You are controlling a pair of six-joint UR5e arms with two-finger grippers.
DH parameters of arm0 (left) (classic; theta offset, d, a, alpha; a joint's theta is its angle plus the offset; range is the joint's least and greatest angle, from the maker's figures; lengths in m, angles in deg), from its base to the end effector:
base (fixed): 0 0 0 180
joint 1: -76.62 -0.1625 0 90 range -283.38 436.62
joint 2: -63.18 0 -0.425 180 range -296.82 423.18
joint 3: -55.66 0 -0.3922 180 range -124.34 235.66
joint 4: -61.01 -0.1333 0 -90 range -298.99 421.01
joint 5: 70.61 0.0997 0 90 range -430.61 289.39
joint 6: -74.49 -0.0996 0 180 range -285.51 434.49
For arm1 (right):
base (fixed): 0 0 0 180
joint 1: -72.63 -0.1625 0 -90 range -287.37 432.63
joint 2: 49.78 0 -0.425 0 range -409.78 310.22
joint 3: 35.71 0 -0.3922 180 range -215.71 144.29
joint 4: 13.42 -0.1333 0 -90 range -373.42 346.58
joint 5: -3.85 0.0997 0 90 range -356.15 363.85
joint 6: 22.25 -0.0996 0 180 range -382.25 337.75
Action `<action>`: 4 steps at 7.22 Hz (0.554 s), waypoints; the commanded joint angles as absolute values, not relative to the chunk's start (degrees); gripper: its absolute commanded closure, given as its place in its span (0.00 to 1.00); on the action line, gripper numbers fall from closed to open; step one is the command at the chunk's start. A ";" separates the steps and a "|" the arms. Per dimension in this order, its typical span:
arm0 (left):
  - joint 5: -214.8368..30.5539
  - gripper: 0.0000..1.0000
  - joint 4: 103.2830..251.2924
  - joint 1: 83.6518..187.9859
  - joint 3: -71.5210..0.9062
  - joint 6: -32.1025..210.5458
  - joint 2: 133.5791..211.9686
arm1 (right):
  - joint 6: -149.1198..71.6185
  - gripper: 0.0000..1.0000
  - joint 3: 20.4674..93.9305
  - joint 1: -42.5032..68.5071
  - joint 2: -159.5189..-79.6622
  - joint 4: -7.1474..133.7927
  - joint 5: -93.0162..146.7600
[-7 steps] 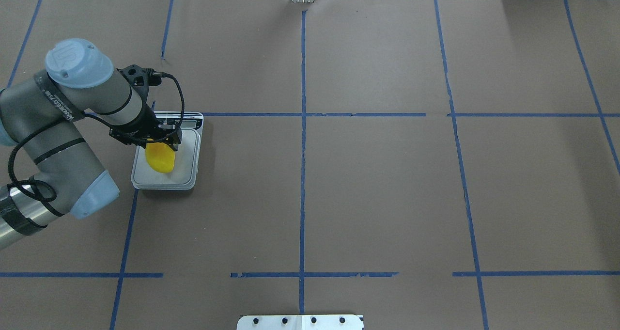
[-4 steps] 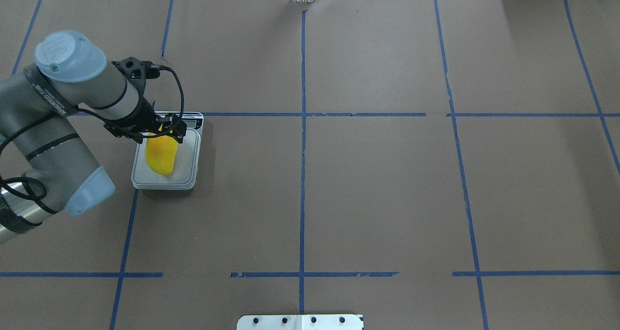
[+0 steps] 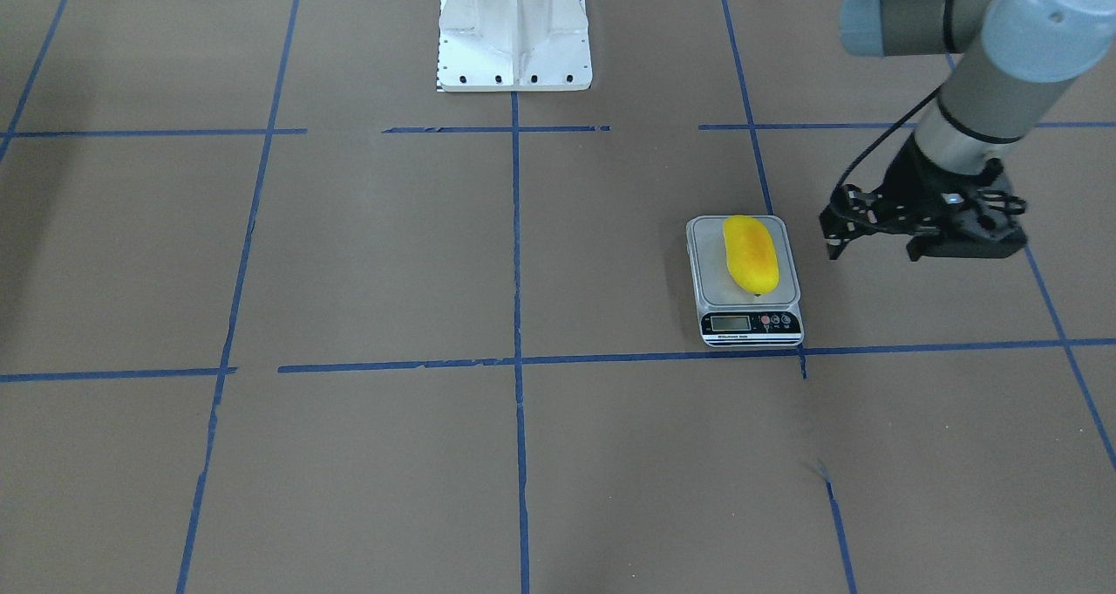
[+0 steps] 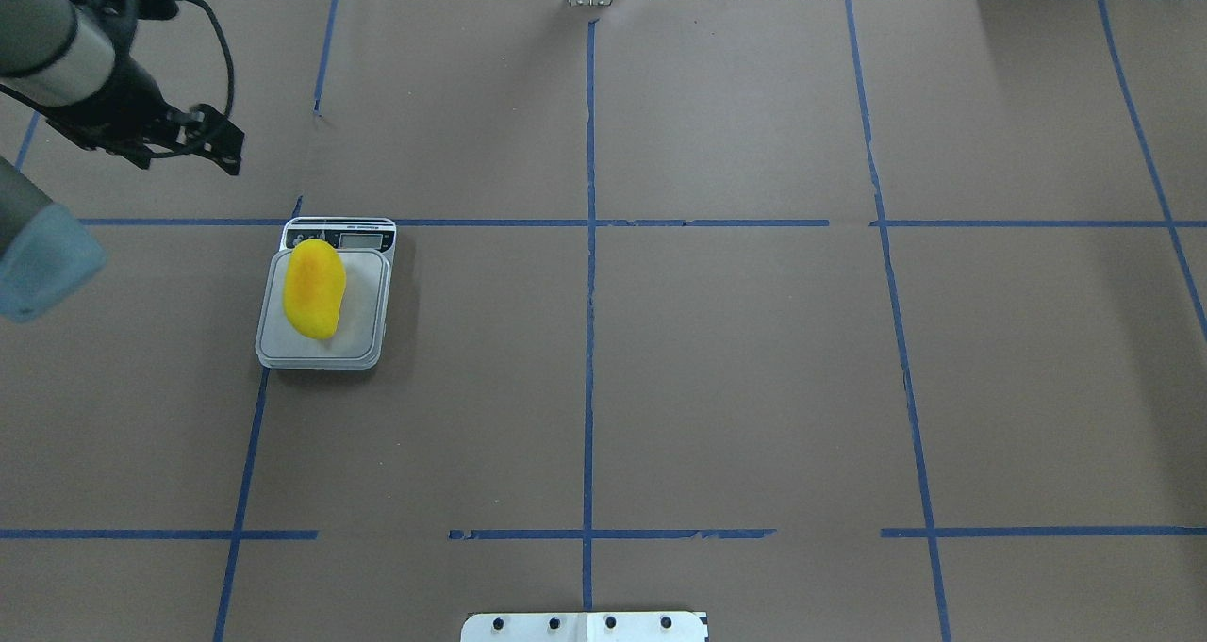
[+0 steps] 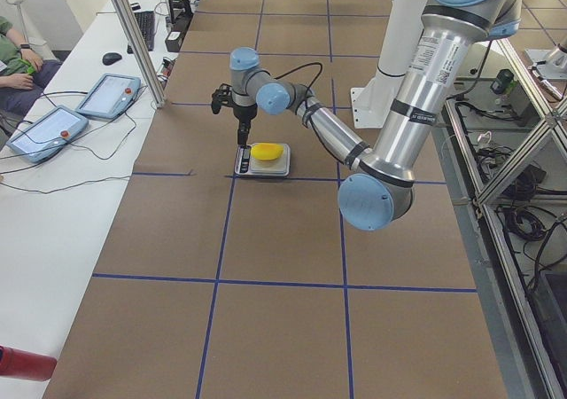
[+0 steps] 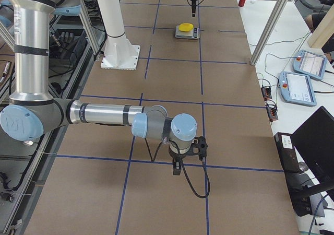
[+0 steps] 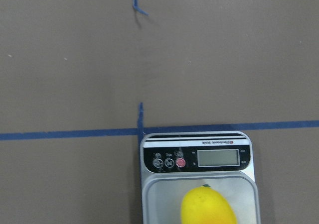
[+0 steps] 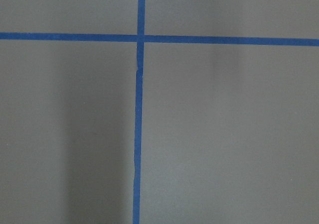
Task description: Weigh mango
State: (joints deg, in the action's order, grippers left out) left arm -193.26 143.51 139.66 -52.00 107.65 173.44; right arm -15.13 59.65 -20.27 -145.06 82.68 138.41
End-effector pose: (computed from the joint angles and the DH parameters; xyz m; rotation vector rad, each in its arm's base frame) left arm 0.1943 -0.5575 0.3420 0.1681 0.7394 0.0483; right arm 0.0858 -0.4410 0.6662 -0.0315 -0.7827 -0.0290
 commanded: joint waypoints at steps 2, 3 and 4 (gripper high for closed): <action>-202.16 0.00 141.07 159.10 -45.46 76.93 163.66 | -15.13 0.00 59.65 -20.27 -145.06 82.73 138.41; -202.96 0.00 142.29 164.55 -39.58 69.03 161.38 | -15.13 0.00 59.65 -20.27 -145.06 82.73 138.41; -207.50 0.00 143.96 167.56 -34.65 64.43 159.87 | -15.13 0.00 59.65 -20.27 -145.14 82.73 138.41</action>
State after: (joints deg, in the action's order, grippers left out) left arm -203.41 142.30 162.60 -40.76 71.69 162.22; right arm -15.13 59.65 -20.27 -145.08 82.73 138.41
